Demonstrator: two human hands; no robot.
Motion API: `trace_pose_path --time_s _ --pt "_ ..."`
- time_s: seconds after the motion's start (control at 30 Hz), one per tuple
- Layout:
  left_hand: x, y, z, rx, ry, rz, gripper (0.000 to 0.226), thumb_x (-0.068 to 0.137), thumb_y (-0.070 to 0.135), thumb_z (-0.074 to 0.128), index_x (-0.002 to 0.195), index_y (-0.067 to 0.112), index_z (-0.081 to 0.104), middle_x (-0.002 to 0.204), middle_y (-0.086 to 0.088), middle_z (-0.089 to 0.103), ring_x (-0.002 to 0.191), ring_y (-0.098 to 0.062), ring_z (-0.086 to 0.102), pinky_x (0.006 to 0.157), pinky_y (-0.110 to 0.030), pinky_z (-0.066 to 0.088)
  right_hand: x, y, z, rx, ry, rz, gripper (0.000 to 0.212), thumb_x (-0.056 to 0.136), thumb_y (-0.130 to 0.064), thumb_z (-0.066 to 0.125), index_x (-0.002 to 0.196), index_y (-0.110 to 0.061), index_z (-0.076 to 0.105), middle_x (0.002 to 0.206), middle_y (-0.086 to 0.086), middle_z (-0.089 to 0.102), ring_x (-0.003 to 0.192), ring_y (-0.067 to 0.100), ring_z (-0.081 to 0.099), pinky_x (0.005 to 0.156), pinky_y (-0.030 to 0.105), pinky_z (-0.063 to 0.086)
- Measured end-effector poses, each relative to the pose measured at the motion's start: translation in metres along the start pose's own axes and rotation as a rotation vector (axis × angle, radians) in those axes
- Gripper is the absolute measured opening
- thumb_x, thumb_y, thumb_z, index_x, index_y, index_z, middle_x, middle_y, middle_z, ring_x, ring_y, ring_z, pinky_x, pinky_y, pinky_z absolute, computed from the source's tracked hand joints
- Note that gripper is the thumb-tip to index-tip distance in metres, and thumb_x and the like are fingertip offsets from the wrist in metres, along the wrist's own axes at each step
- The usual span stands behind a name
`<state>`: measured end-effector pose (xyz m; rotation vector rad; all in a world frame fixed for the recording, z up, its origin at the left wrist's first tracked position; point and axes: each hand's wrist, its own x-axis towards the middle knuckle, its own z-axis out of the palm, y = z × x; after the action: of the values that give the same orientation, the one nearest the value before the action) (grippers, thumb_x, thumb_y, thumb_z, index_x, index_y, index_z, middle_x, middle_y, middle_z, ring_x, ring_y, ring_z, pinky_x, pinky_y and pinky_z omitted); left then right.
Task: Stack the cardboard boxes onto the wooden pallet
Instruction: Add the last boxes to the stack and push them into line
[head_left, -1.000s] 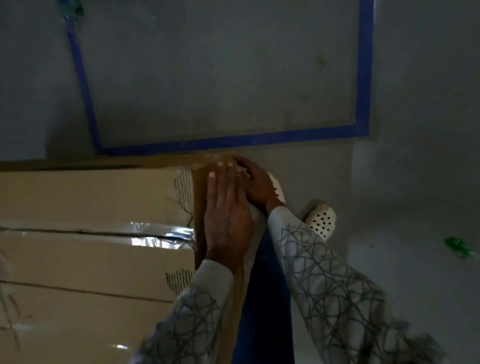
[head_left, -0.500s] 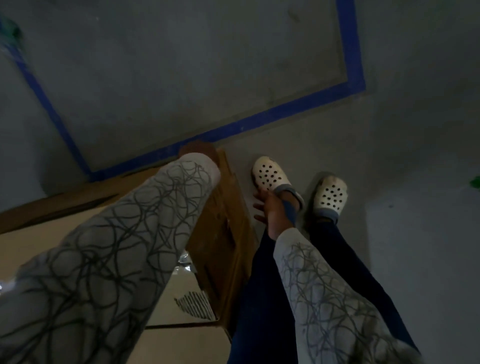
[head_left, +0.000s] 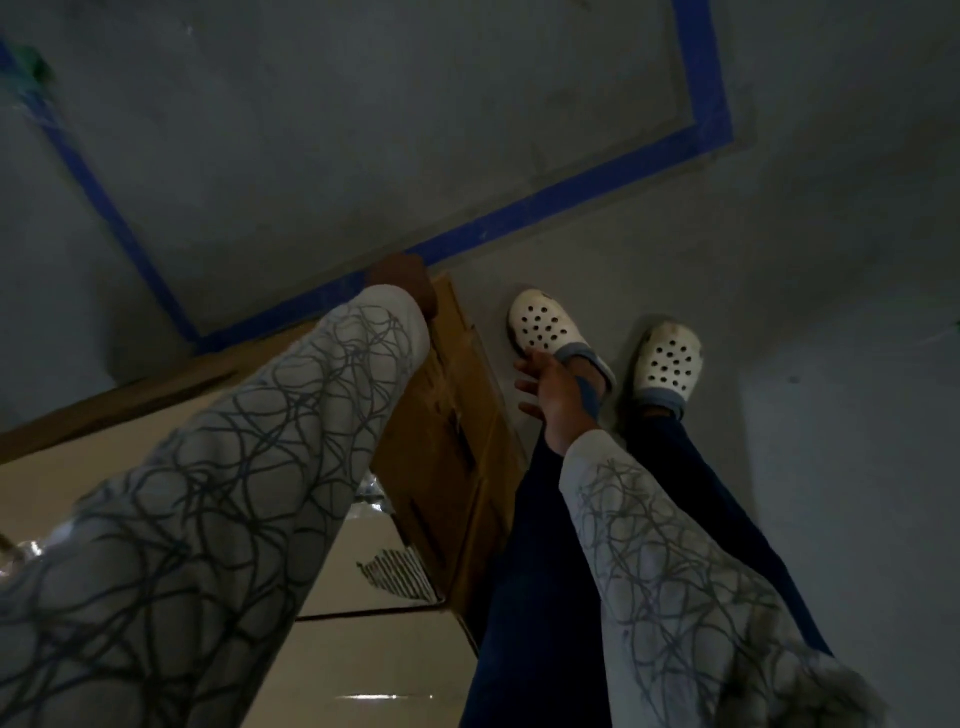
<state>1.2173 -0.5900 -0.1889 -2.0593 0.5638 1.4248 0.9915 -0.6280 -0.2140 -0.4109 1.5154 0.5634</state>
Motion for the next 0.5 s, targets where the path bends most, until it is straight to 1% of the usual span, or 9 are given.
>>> trace_pose_path --time_s 0.03,0.07,0.13,0.17,0.23,0.3,0.37,0.4,0.5 --pt "-0.002 0.001 0.005 0.013 0.011 0.008 0.049 0.093 0.019 0.071 0.134 0.001 0.052 0.136 -0.018 0.057 0.124 -0.031 0.058 0.093 -0.035 0.050 -0.001 -0.001 0.001 -0.014 -0.001 -0.003 0.026 0.110 -0.031 0.040 0.119 -0.024 0.063 0.133 0.006 0.066 0.084 0.012 0.057 0.075 0.032 0.047" --pt "-0.002 0.002 0.010 0.009 0.023 0.011 0.049 0.093 0.016 0.069 0.135 0.001 0.050 0.137 -0.020 0.055 0.125 -0.032 0.056 0.095 -0.037 0.050 -0.002 -0.002 0.002 -0.024 -0.001 -0.002 0.023 0.110 -0.030 0.041 0.112 -0.027 0.063 0.137 0.008 0.065 0.082 0.012 0.056 0.074 0.032 0.046" --pt "-0.001 0.000 0.015 -0.017 0.037 0.014 0.046 0.092 0.013 0.068 0.133 0.001 0.051 0.136 -0.021 0.054 0.125 -0.033 0.056 0.094 -0.038 0.050 0.000 0.000 0.002 -0.042 0.006 0.000 0.022 0.109 -0.029 0.041 0.110 -0.030 0.063 0.139 0.009 0.064 0.086 0.014 0.057 0.077 0.033 0.047" --pt "0.000 -0.002 0.015 -0.029 0.046 0.016 0.044 0.091 0.011 0.069 0.130 0.000 0.054 0.134 -0.021 0.056 0.122 -0.033 0.058 0.091 -0.038 0.051 0.002 0.003 0.001 -0.058 0.010 -0.003 0.022 0.109 -0.030 0.041 0.113 -0.029 0.063 0.139 0.008 0.064 0.092 0.015 0.058 0.081 0.035 0.048" --pt "0.001 -0.006 0.015 -0.041 0.071 0.020 0.039 0.090 0.010 0.069 0.126 -0.002 0.057 0.129 -0.021 0.060 0.117 -0.033 0.061 0.085 -0.035 0.051 0.004 0.007 -0.001 -0.082 0.010 -0.012 0.029 0.108 -0.029 0.041 0.130 -0.025 0.061 0.136 0.003 0.065 0.098 0.016 0.058 0.086 0.036 0.048" --pt "0.001 -0.005 0.016 -0.026 0.082 0.017 0.040 0.090 0.010 0.072 0.125 -0.002 0.058 0.128 -0.021 0.061 0.116 -0.033 0.063 0.084 -0.036 0.052 0.005 0.013 -0.005 -0.096 0.015 -0.019 0.036 0.109 -0.032 0.040 0.140 -0.022 0.058 0.130 0.000 0.067 0.093 0.013 0.059 0.080 0.033 0.048" --pt "0.000 -0.003 0.018 0.002 0.087 0.023 0.040 0.090 0.010 0.072 0.125 -0.002 0.058 0.128 -0.020 0.061 0.116 -0.032 0.063 0.082 -0.036 0.051 0.005 0.019 -0.007 -0.104 0.017 -0.024 0.037 0.110 -0.037 0.039 0.140 -0.022 0.057 0.122 -0.003 0.067 0.089 0.012 0.058 0.075 0.032 0.047" --pt "-0.002 -0.002 0.018 0.017 0.086 0.025 0.038 0.090 0.010 0.071 0.125 -0.002 0.058 0.128 -0.020 0.061 0.115 -0.032 0.063 0.080 -0.035 0.051 0.005 0.022 -0.007 -0.107 0.014 -0.025 0.038 0.111 -0.037 0.039 0.140 -0.022 0.057 0.119 -0.004 0.067 0.090 0.013 0.058 0.075 0.032 0.046" --pt "-0.008 0.001 0.018 0.050 0.093 0.050 0.029 0.092 0.006 0.064 0.120 -0.002 0.060 0.126 -0.022 0.062 0.113 -0.033 0.063 0.077 -0.035 0.050 0.007 0.030 -0.009 -0.122 0.006 -0.021 0.039 0.111 -0.038 0.038 0.143 -0.022 0.053 0.116 -0.005 0.066 0.095 0.015 0.058 0.083 0.035 0.046"
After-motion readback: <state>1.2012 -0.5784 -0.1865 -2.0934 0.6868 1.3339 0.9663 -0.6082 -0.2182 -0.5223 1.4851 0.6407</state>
